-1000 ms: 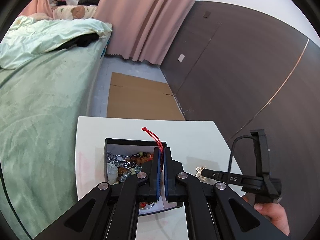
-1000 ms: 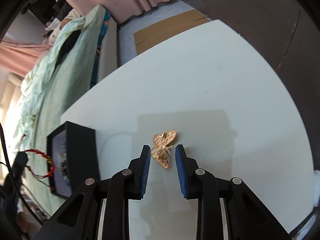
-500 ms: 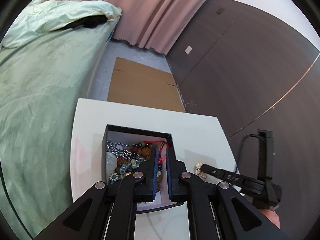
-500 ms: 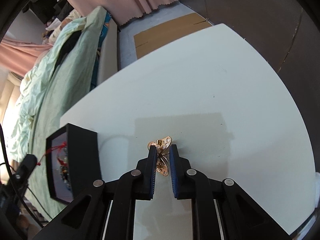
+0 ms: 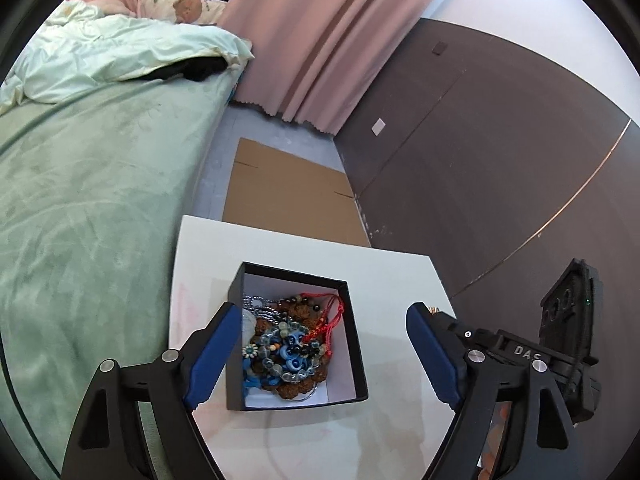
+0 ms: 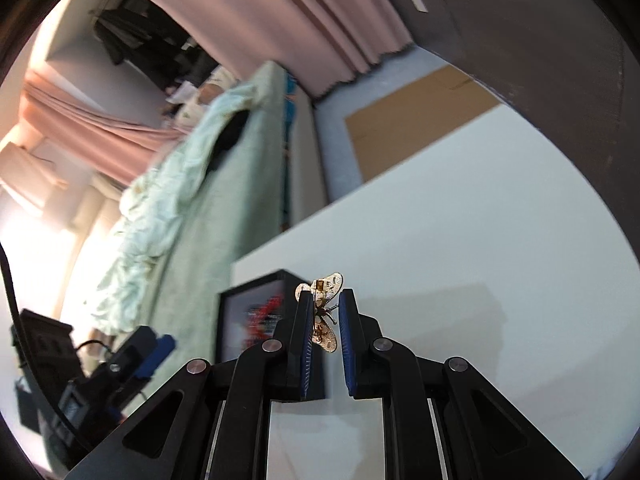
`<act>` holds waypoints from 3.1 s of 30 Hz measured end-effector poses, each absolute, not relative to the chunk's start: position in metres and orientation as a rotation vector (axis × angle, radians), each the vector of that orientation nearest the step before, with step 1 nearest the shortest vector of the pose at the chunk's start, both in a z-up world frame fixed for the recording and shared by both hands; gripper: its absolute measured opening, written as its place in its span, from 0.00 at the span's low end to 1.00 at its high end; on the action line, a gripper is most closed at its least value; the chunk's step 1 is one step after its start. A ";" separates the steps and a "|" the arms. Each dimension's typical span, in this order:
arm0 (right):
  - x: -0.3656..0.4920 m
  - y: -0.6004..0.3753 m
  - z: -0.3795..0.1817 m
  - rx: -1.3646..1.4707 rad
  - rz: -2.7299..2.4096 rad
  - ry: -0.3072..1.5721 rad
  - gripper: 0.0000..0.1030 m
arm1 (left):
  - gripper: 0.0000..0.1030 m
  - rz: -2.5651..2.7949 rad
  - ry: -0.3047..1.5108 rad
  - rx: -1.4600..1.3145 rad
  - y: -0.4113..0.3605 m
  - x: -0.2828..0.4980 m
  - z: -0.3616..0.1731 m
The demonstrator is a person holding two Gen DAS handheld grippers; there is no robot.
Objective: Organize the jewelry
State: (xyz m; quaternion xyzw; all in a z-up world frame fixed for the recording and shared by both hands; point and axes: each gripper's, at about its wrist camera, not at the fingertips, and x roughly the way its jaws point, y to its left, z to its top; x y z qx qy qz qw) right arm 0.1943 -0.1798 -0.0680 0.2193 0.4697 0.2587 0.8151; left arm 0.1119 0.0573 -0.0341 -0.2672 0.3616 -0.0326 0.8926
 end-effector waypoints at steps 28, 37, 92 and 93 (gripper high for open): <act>0.186 -0.132 -0.067 0.370 0.651 1.007 0.50 | 0.83 0.031 0.679 -0.632 0.119 0.097 -0.021; 0.164 -0.162 -0.051 0.346 0.638 0.974 0.51 | 0.84 0.004 0.681 -0.558 0.090 0.087 -0.012; 0.054 -0.230 -0.008 0.063 0.470 0.804 1.00 | 1.00 0.002 0.555 -0.182 -0.014 -0.007 0.012; 0.054 -0.230 -0.009 0.065 0.467 0.801 1.00 | 1.00 0.003 0.554 -0.181 -0.014 -0.008 0.012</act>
